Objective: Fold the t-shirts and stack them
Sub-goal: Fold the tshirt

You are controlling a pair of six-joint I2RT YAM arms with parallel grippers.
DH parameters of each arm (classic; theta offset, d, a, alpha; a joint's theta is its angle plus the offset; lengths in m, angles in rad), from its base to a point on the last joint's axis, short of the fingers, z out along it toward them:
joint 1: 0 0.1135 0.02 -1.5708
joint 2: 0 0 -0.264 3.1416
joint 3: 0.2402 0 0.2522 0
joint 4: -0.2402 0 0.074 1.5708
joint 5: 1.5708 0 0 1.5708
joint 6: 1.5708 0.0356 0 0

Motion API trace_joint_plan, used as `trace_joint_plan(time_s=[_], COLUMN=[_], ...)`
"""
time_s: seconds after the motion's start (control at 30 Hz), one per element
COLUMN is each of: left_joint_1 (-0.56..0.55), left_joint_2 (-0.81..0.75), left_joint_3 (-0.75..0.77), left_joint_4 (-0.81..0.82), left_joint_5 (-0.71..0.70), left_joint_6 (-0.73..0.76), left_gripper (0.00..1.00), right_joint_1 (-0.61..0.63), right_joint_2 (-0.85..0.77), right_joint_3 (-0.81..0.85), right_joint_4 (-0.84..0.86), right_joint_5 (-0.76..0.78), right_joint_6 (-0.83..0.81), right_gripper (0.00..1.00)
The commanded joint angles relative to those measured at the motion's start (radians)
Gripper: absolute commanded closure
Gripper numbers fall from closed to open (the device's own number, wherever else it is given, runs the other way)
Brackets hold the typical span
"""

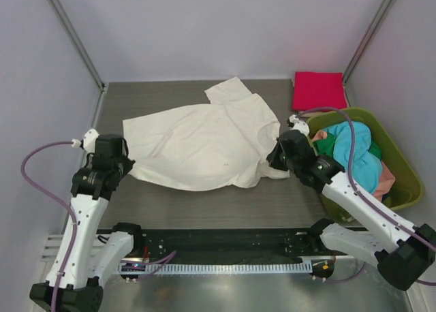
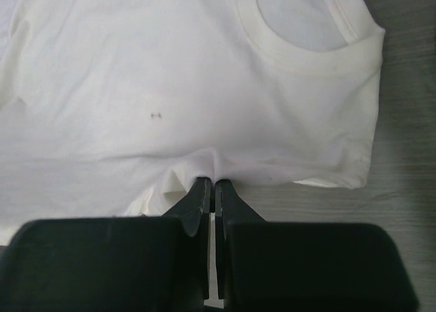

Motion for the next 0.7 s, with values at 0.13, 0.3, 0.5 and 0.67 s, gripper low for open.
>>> trace_joint_plan(time_s=[0.13,0.3,0.5,0.67], left_joint_1=[0.135,0.297,0.334,0.336], left_joint_2=[0.184,0.328,0.528,0.696], left_joint_3=[0.047,0.004,0.035,0.120], left_joint_4=[0.225,0.322,0.403,0.426], left_joint_5=[0.093,0.241,0.224,0.186], left_joint_6=[0.062,0.016,-0.018,-0.041], left_gripper=[1.00,1.00,1.00,0.95], right_joint_1=[-0.028,-0.095,-0.154,-0.194], right_joint_2=[0.292,0.462,0.668,0.873], right_joint_3=[0.277,0.419,0.550,0.698], right_joint_4=[0.103,0.121,0.141,0.149], right_joint_5=[0.089,0.058,0.017,0.017], right_joint_6=[-0.133,-0.170,-0.193,-0.227], right_gripper=[0.99,0.99,0.99,0.99])
